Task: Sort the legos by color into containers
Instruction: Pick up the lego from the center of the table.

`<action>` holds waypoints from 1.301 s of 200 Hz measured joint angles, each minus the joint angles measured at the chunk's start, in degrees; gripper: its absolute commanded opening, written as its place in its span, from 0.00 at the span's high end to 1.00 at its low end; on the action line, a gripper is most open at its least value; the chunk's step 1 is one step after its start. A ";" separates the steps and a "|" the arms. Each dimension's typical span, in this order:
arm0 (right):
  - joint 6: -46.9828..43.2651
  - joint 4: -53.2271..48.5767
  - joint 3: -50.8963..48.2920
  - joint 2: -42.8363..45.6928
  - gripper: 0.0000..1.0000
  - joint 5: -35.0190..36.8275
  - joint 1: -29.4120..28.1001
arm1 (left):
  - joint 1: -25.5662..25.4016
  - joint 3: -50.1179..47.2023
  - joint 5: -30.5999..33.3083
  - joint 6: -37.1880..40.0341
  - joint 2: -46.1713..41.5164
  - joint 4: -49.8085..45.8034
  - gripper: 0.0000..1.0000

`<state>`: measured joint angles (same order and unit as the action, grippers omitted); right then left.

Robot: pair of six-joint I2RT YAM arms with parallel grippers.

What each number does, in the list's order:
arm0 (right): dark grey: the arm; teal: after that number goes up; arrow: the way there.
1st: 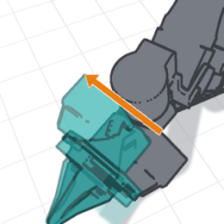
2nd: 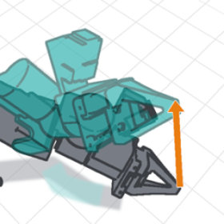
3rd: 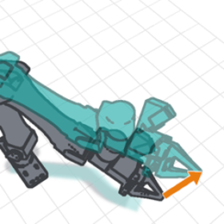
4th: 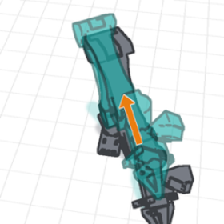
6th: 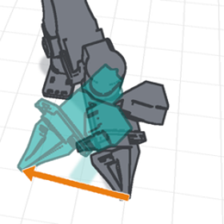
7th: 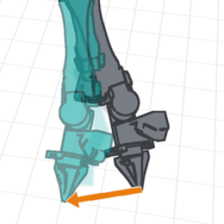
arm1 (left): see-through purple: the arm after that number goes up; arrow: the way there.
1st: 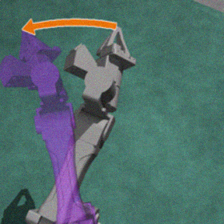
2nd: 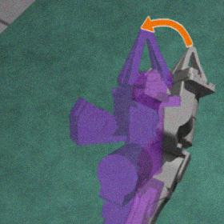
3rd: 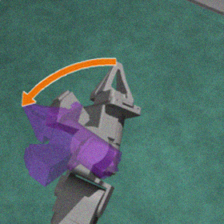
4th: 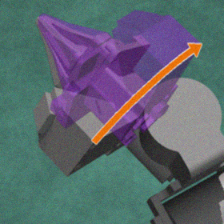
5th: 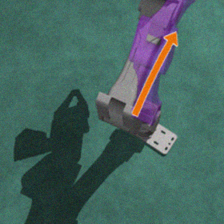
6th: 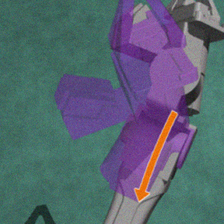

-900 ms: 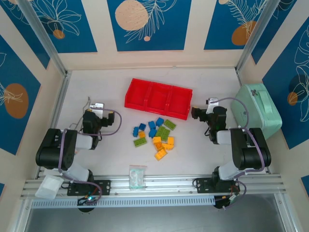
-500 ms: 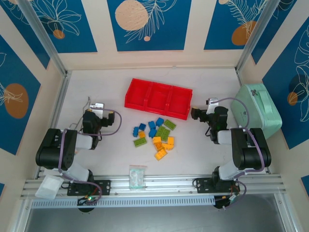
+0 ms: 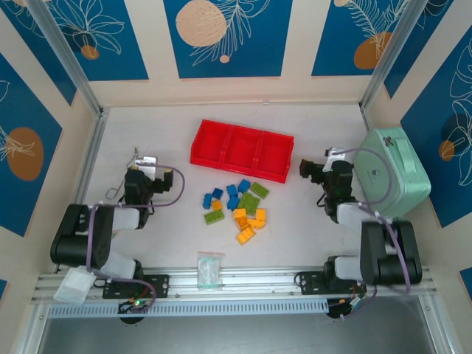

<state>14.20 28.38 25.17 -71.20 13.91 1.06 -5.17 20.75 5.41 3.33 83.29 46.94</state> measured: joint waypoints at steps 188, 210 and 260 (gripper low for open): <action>22.58 -65.33 23.58 5.90 0.07 -26.97 -19.69 | -2.84 28.55 -24.37 -22.58 -31.69 -84.37 0.01; 19.37 -65.33 25.49 -0.63 0.10 -26.47 -21.42 | -2.91 24.06 -27.54 -23.06 -37.42 -85.13 0.01; 11.06 -65.35 35.30 -13.51 0.13 -22.60 -24.94 | -3.02 21.38 -30.47 -24.11 -40.48 -85.57 0.01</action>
<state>25.26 -36.97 60.47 -84.71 -8.69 -23.88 -8.19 42.13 -25.06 -20.78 42.81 -38.63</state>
